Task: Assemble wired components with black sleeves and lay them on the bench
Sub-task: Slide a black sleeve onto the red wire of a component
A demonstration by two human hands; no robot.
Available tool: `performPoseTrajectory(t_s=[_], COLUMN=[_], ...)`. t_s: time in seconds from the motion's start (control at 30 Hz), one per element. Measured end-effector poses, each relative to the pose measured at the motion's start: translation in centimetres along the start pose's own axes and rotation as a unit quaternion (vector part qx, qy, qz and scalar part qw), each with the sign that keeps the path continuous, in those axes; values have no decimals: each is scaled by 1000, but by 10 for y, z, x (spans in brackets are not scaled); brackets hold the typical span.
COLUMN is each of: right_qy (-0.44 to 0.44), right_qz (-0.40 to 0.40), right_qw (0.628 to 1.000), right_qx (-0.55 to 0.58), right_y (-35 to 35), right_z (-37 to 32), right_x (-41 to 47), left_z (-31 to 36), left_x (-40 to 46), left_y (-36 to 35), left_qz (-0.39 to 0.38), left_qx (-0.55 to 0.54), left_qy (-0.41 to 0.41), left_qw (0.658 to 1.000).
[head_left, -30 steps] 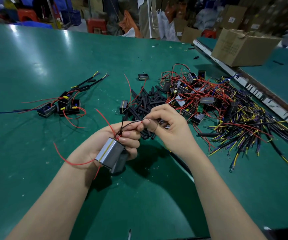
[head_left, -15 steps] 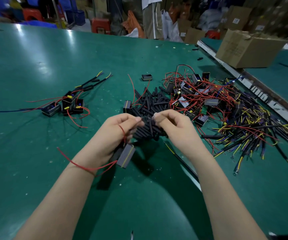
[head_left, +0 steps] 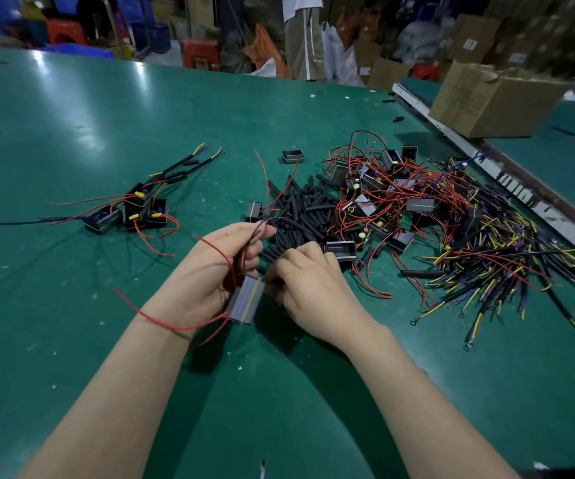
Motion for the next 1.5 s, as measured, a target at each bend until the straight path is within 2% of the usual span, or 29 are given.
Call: performPoseTrajectory(t_s=[0.1, 0.2, 0.27, 0.37, 0.43, 0.5, 0.63, 0.83, 1.1, 1.2, 1.27, 1.4, 1.5], right_qy=[-96, -143, -204, -255, -250, -255, -318, -391, -433, -417, -391, -292, -237], right_qz=[58, 127, 128, 142, 145, 149, 184, 224, 202, 184, 184, 232, 258], right_qw=[992, 980, 961, 887, 858, 831, 747, 663, 642, 652, 678, 782, 832], right_qx=[51, 53, 138, 357, 424, 471, 554, 598, 599, 606, 594, 499, 430], right_y=[11, 22, 26, 34, 37, 36, 35, 36, 33, 34, 35, 43, 45], right_z=[11, 29, 39, 40, 36, 32, 32, 36, 36, 35, 34, 31, 28], right_x=[2, 2, 4, 4, 3, 4, 5, 3, 2, 3, 3, 6, 5], left_z=[8, 10, 11, 9, 8, 8, 9, 8, 9, 7, 6, 5, 6], left_x=[-22, -32, -35, -35, -36, -36, -37, -39, -41, -40, -38, -35, -32], left_y=[-10, -12, -13, -15, -15, -15, -15, -18, -21, -20, -19, -18, -18], left_qz=[-23, -37, -46, -49, -54, -55, -60, -64, -84, -78, -63, -34, -15], left_qx=[6, 41, 71, 94, 105, 104, 115, 129, 137, 138, 140, 137, 148], left_qy=[-43, -33, -36, -42, -48, -59, -79, -104, -128, -122, -118, -135, -172], left_qw=[999, 998, 996, 994, 992, 991, 988, 984, 979, 980, 981, 981, 974])
Point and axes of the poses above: each hand's wrist, its own x-axis towards the middle knuckle, its own y-axis out of the back of the hand, z = x × y, the point moved 4 cm from there along x, towards the middle knuckle, and after that the axes turned 14 degrees about z, right-handed, at the moved point
